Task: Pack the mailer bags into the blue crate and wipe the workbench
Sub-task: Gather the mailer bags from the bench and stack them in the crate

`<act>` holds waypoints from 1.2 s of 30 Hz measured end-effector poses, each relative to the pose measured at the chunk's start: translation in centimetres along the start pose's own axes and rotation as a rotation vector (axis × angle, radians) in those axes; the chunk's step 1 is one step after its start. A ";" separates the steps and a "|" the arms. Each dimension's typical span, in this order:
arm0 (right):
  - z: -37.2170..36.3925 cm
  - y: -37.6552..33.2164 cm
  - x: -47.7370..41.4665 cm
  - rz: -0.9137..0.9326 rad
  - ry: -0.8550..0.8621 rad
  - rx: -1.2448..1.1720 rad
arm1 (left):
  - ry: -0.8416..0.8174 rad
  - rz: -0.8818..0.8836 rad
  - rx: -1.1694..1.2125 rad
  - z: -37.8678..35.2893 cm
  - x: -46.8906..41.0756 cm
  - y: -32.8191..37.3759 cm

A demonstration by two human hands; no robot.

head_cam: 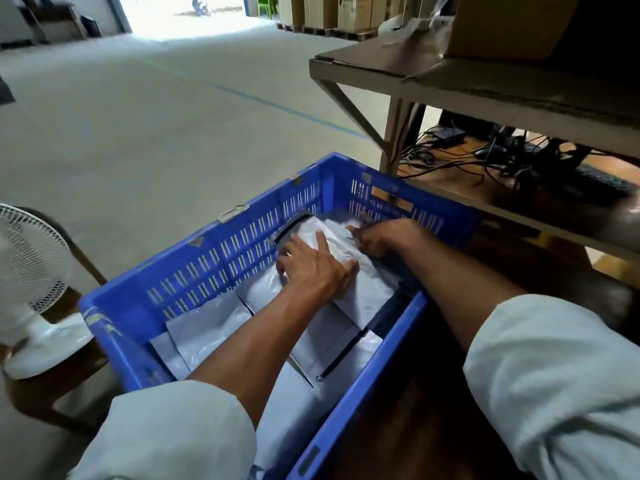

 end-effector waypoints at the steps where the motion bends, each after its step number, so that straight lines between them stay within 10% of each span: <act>1: 0.0 -0.3 0.2 -0.036 -0.041 0.007 | -0.001 0.005 -0.037 -0.2 0.1 0.0; 6: 0.9 -1.9 3.7 -0.043 -0.010 0.050 | -0.027 0.007 -0.043 0.3 0.9 0.0; 13: 5.8 -3.4 17.0 0.024 0.859 -0.021 | 0.269 -0.393 0.143 7.0 7.0 3.6; 20: -4.4 1.2 38.5 -0.242 1.322 -0.259 | 0.382 -0.850 0.447 6.4 20.5 10.3; 28: -34.8 8.9 58.4 -0.838 1.139 -0.556 | -0.008 -1.125 0.180 -9.8 33.2 22.4; 36: -43.7 12.6 71.4 -1.179 1.083 -0.357 | -0.124 -1.264 0.040 -17.2 44.2 35.0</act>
Point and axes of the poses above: each hand's wrist, its own x-axis away from the middle knuckle, its own z-axis out of the back of the hand, y = z × x, the point moved 5 cm from there along -x, towards the middle knuckle, and after that the axes turned 13 degrees about z, right-handed, at the moved point
